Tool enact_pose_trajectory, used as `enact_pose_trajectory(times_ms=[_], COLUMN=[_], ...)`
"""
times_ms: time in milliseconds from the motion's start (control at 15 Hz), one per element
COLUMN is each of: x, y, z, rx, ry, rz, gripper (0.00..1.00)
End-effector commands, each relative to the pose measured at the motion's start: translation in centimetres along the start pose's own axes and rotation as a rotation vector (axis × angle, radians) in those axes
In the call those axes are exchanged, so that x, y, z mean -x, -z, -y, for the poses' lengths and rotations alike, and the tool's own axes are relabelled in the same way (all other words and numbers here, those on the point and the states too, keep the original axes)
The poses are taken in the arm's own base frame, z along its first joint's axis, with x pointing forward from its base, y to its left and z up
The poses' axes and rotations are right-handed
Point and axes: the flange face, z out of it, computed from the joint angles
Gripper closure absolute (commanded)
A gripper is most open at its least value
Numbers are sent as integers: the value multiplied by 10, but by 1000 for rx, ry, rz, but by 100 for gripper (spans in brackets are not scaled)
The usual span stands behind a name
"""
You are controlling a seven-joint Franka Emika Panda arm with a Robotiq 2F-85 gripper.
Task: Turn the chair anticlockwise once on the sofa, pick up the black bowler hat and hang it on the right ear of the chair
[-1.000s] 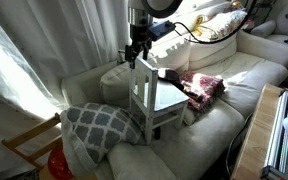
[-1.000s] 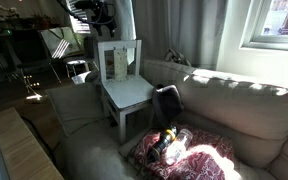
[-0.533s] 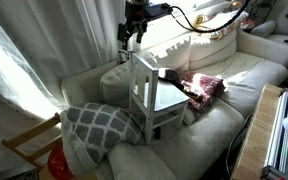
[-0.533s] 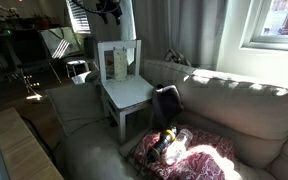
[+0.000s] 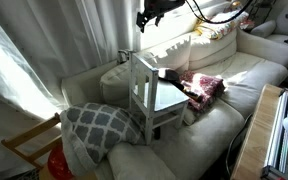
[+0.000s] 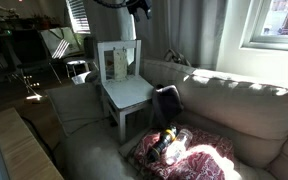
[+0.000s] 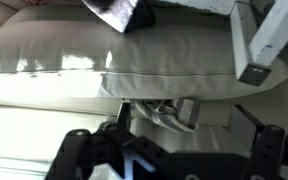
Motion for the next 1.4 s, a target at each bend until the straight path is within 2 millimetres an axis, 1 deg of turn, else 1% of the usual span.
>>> enact_pose_trajectory(times_ms=[0,133,400,533,667,867,1067,1200,1333], x=[-1,-1,0,-5,-4,0,10,15,20], y=[-6,-10,-9,-36,-73,-126,-173,-199,-224], z=[-8,-8,-3,-18,-42,-73,-94,-108,-120], rx=[14,19,17,69,84,3,-94,-158,-183], ry=[-14,-24,-24,-69,-48,75,184,245,280], rz=[0,1,-1,49,130,183,220,233,251], gripper=[0,0,0,0,0,0,0,0,0])
